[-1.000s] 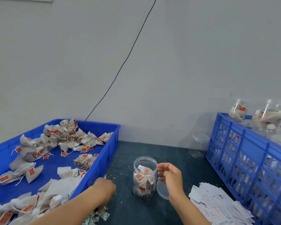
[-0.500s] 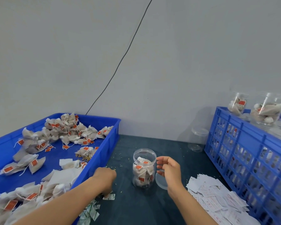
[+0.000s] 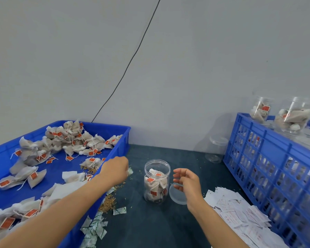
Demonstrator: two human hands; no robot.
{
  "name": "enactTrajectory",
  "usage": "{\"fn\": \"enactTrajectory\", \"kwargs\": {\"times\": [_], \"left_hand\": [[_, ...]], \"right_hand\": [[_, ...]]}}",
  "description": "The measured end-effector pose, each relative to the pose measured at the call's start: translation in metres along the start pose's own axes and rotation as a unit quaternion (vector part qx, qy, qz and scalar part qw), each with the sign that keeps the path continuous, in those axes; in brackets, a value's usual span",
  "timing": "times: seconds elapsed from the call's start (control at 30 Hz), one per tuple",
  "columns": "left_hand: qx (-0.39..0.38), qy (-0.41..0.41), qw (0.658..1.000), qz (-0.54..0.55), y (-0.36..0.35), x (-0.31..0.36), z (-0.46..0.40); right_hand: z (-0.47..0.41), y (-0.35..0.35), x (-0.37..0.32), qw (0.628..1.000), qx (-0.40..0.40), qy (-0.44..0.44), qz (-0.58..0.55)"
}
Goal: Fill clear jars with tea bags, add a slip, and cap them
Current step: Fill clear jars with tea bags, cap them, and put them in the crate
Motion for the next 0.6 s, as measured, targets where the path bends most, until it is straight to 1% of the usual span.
{"fn": "enactTrajectory", "kwargs": {"times": [0.07, 0.13, 0.2, 0.27, 0.43, 0.6], "left_hand": [[0.059, -0.005, 0.996, 0.067, 0.029, 0.008, -0.007], [0.108, -0.027, 0.984, 0.138, 0.054, 0.021, -0.013], [0.123, -0.048, 0.97, 0.205, 0.065, 0.036, -0.017], [0.117, -0.064, 0.96, 0.245, 0.063, 0.051, -0.02], [0.129, -0.084, 0.971, 0.181, 0.041, 0.075, -0.025], [0.107, -0.093, 0.974, 0.175, 0.017, 0.074, -0.029]], "right_hand": [[-0.001, -0.002, -0.001, 1.0, -0.004, 0.004, 0.005], [-0.003, -0.004, -0.005, 1.0, -0.011, 0.012, 0.009], [-0.003, -0.005, -0.009, 1.0, -0.021, 0.017, 0.011], [-0.003, -0.007, -0.011, 0.999, -0.032, 0.022, 0.014], [-0.002, -0.014, -0.018, 0.995, -0.075, 0.059, 0.033], [-0.001, -0.021, -0.028, 0.985, -0.106, 0.117, 0.066]]}}
Point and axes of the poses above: each hand's wrist, its own z-axis away from the middle knuckle, its own y-axis out of the back of the hand, x = y × z, the point moved 10 cm from there along -z, towards the middle knuckle, and after that the axes turned 3 degrees about y, right-handed, at the moved point
